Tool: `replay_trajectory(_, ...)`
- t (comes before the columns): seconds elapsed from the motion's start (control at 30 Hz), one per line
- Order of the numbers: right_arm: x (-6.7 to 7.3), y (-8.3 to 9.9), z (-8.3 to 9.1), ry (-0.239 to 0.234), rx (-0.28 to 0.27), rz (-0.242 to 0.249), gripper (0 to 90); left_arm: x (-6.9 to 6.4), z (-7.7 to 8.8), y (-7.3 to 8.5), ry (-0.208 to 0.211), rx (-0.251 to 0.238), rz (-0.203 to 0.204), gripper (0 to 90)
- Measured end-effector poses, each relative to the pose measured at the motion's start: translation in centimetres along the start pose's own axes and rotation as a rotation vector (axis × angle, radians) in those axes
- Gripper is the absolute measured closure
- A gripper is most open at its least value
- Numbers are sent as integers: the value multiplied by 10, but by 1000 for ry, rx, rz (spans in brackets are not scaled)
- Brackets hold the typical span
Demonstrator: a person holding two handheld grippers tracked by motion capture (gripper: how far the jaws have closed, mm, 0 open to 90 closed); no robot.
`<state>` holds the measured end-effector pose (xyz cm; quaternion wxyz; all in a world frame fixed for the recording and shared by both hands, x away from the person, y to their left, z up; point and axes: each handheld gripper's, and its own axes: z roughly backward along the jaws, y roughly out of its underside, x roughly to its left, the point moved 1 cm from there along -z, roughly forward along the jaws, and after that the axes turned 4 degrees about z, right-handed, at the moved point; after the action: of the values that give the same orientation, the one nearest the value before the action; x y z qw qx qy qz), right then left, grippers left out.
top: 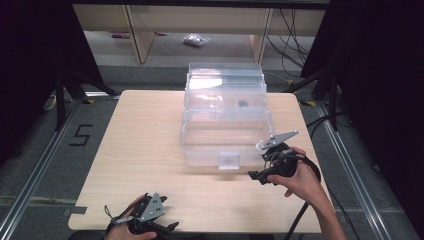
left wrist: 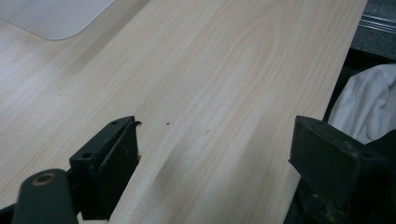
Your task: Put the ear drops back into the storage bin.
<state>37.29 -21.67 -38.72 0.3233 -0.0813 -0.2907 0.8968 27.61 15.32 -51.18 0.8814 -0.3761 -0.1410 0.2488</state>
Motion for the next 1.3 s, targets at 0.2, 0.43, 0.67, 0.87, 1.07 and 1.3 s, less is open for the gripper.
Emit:
replay_trajectory(0.2,3,5,-4,0,-13,-9,200,0,0,0,-1,0,1,151)
replay_trajectory(0.43,3,10,-6,2,-13,19,201,0,0,0,0,0,0,151)
replay_trajectory(0.67,6,15,-8,3,-27,26,198,0,0,0,0,1,-1,151)
replay_trajectory(0.87,7,21,-10,-8,-24,28,196,0,0,0,1,3,-1,151)
replay_trajectory(1.07,7,28,-13,-15,-23,32,195,0,0,0,0,3,-1,150)
replay_trajectory(1.3,9,33,-16,-6,-41,52,195,0,0,0,0,2,-2,150)
